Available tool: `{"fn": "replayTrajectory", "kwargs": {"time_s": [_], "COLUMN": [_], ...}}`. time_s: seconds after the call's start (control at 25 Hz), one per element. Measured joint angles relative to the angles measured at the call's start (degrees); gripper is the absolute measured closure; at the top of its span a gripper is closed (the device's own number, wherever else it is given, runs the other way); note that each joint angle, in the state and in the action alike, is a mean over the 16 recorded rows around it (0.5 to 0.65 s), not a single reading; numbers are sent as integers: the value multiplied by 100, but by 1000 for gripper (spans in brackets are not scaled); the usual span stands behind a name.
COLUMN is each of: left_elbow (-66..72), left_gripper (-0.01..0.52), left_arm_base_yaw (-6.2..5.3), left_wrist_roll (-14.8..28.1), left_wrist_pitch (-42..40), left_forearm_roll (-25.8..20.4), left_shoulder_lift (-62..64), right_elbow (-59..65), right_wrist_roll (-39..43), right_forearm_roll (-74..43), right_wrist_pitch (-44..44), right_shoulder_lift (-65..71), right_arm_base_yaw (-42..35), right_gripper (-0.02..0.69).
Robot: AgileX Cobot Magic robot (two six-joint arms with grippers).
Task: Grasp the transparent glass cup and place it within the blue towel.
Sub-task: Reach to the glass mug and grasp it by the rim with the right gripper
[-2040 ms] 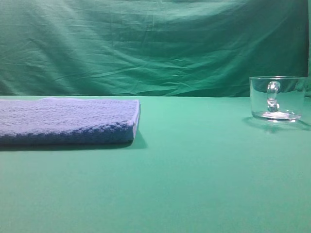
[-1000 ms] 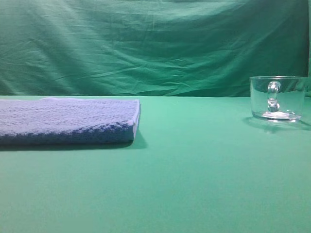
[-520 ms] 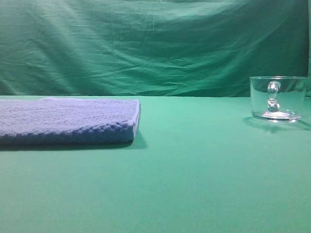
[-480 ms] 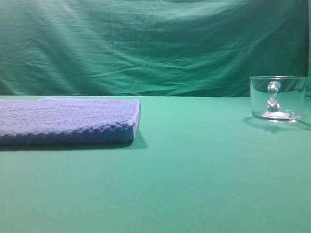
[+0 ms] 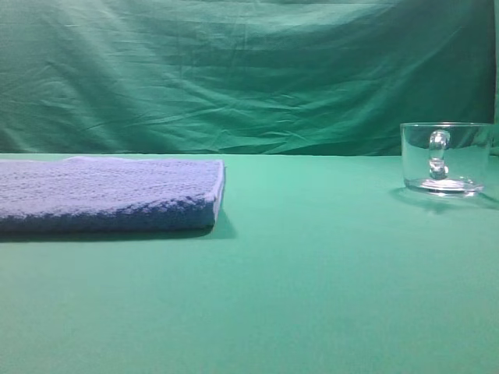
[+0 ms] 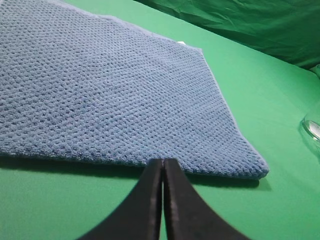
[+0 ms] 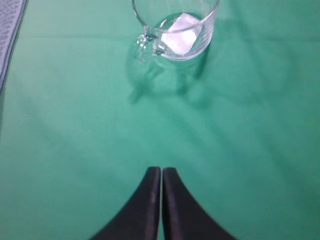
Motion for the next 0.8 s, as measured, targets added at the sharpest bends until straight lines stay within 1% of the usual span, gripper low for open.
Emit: {"fn": "replayTrajectory", "kwargs": {"time_s": [0.12, 0.32, 0.4, 0.48, 0.6, 0.8], "left_elbow": [0, 0, 0, 0, 0, 0], "left_gripper": [514, 514, 514, 514, 514, 514], "left_arm_base_yaw": [0, 0, 0, 0, 0, 0], "left_wrist_roll": [0, 0, 0, 0, 0, 0], "left_wrist_pitch": [0, 0, 0, 0, 0, 0], "left_forearm_roll": [0, 0, 0, 0, 0, 0], "left_shoulder_lift": [0, 0, 0, 0, 0, 0], "right_elbow": [-365, -921, -1126, -1324, -1585, -1888], "right_wrist_roll": [439, 1179, 1432, 1636, 1866, 2347], "right_forearm_roll": [-276, -775, -966, -1124, -1291, -1562], "right_wrist_pitch": [191, 192, 152, 105, 30, -89], "right_shoulder_lift": [574, 1506, 1850, 2174, 2599, 3158], "right_arm_base_yaw": [267, 766, 933, 1070, 1223, 1333], "right_gripper": [665, 665, 658, 638, 573, 394]}}
